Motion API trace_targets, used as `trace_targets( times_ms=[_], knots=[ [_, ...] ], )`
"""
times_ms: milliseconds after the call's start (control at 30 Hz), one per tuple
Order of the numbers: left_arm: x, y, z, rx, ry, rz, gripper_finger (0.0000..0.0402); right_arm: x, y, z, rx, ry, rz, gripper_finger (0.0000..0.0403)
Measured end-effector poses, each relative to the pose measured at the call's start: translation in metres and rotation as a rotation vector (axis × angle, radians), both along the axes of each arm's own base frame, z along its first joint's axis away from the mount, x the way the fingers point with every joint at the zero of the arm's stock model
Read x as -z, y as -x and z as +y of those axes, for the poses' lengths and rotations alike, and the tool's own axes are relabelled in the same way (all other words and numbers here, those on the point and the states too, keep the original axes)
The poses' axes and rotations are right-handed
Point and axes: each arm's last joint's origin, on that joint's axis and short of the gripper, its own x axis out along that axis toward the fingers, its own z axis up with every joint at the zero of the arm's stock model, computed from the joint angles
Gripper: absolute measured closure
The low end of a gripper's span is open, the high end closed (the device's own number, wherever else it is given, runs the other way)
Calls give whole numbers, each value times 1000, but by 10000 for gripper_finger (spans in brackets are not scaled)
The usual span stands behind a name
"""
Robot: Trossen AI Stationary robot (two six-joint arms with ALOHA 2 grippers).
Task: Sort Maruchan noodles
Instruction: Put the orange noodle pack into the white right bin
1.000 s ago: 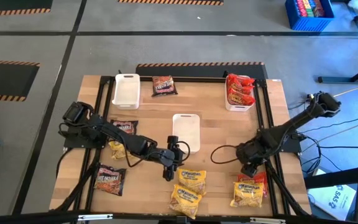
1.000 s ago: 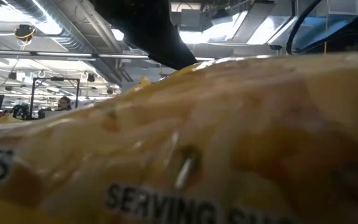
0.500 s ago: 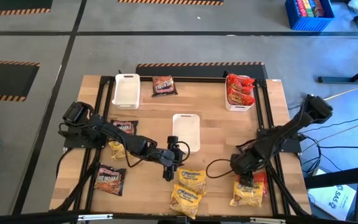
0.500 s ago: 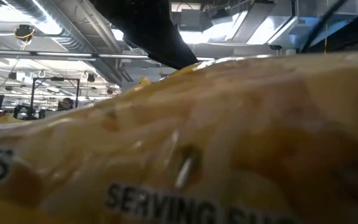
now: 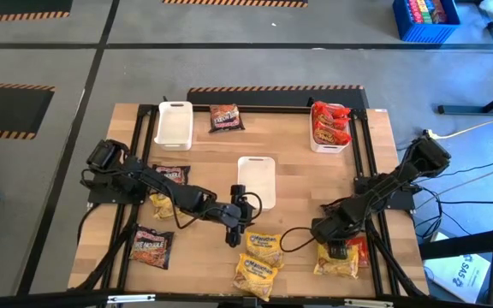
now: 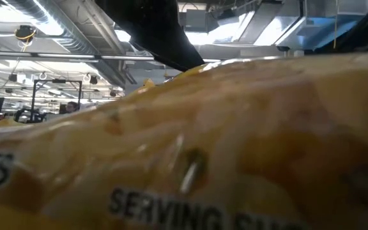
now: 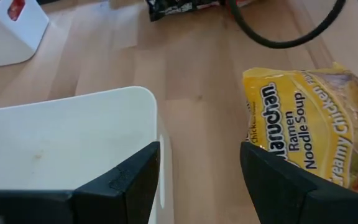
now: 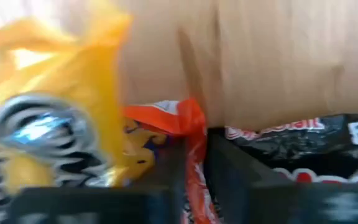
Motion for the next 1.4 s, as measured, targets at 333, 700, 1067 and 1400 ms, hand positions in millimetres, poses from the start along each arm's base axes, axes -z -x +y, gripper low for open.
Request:
trace_targets(
  times_ms=[333, 700, 1067, 1400],
  knots=[
    [0, 0, -1, -1, 1, -2, 185, -18, -15, 1, -33, 54, -201, 399],
    [0, 0, -1, -3, 1, -2, 185, -55, -34, -28, 85, 213, -414, 402],
    [0, 1, -1, 1, 4, 3, 185, -79, -4, -14, 231, -61, 37, 331],
    [0, 1, -2, 14, 46, 10, 185, -54, 42, 8, 365, 124, 149, 174]
  ],
)
